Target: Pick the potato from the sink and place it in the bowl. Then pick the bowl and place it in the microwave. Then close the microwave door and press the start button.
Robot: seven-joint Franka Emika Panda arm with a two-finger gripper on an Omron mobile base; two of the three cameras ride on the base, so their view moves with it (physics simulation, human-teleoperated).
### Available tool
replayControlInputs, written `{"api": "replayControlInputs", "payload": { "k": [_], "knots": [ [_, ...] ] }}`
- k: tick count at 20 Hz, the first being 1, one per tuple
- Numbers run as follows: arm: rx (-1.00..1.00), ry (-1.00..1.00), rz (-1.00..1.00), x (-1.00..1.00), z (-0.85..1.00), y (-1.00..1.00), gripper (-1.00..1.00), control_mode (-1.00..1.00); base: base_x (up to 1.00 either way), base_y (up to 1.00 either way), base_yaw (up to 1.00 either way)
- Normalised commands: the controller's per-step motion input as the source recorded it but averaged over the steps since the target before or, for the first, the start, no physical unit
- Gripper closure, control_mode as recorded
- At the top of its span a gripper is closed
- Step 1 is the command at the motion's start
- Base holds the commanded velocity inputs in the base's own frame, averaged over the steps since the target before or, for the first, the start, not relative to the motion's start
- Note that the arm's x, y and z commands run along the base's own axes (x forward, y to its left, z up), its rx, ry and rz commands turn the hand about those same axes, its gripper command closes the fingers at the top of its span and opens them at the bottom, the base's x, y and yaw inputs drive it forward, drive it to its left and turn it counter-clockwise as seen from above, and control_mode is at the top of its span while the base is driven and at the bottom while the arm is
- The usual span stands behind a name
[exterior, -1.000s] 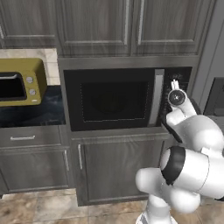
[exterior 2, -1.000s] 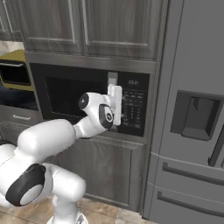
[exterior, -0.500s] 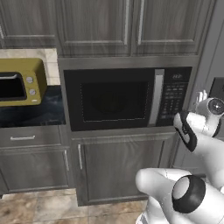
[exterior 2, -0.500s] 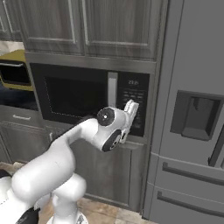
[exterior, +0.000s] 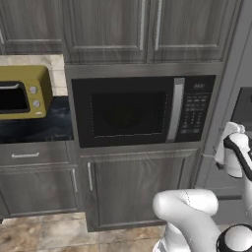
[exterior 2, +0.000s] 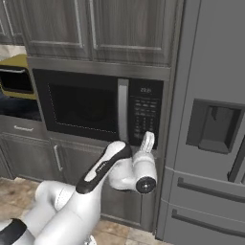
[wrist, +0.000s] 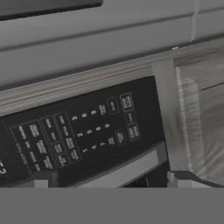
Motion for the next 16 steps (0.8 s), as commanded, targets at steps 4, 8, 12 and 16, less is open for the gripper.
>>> {"api": "replayControlInputs", "payload": {
  "k": [4,8,12,16],
  "knots": [
    [0.0,-0.43,0.09,0.09,-0.01,0.46,-1.0,-1.0,0.0,0.0,0.0],
    [0.0,-0.15,0.01,0.17,0.0,0.33,-1.0,-1.0,0.0,0.0,0.0],
    [0.0,0.0,0.07,0.04,0.0,0.0,-1.0,-1.0,0.0,0.0,0.0],
    [0.0,0.0,0.0,0.03,0.0,0.0,-1.0,-1.0,0.0,0.0,0.0]
  ]
}}
